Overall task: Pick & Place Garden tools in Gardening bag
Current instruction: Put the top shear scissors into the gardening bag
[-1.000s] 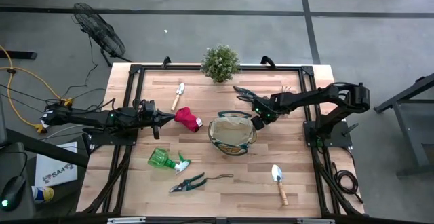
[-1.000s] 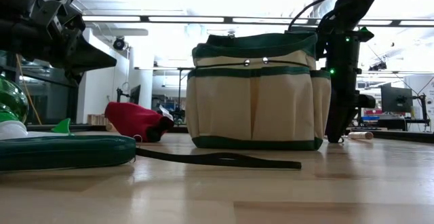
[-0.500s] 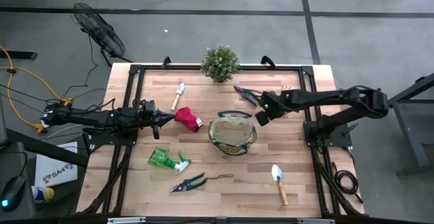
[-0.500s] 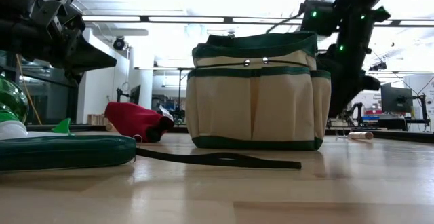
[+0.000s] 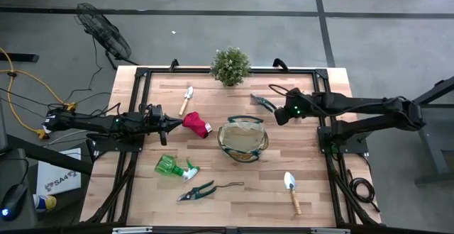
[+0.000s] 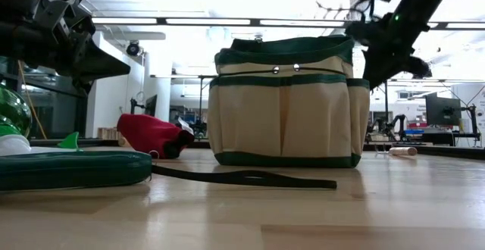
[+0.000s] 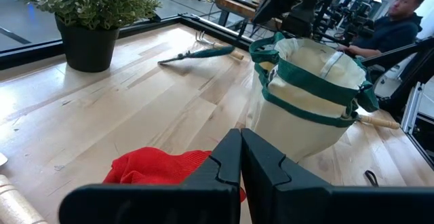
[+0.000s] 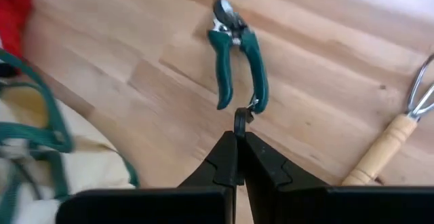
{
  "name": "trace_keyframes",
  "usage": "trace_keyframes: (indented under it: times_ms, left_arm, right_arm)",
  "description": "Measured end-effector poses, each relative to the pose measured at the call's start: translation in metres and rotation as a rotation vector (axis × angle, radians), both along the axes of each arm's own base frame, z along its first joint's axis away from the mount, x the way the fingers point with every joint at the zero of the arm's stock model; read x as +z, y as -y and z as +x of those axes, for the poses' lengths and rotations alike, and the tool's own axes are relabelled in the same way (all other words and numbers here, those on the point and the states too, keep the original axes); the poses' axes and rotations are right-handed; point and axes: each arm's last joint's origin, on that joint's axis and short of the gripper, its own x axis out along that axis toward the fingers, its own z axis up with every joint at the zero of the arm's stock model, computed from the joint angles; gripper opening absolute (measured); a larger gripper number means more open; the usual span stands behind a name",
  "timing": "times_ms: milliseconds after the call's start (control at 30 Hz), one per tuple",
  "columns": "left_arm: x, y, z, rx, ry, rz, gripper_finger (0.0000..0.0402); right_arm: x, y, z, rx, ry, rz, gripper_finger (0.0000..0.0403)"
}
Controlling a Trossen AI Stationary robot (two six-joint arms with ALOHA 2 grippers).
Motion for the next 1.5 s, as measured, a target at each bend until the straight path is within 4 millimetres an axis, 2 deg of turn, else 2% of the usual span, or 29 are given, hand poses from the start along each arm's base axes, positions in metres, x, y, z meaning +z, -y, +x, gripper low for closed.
trace_keyframes:
  times_ms: [500, 1033, 1500]
  left_arm:
    - [0.0, 0.0, 0.0, 0.0, 0.0, 0.0, 0.0002]
    - [0.0, 0.0, 0.0, 0.0, 0.0, 0.0, 0.0002]
    - [0.0, 0.0, 0.0, 0.0, 0.0, 0.0, 0.0002]
  right_arm:
    - [0.071, -0.008, -0.002, -0.009, 0.069, -0.219, 0.0004]
    - [0.11, -0.021, -0.004, 0.019, 0.142, -0.313, 0.0004]
    - [0.154, -0.041, -0.014, 0.062, 0.26, -0.373, 0.0004]
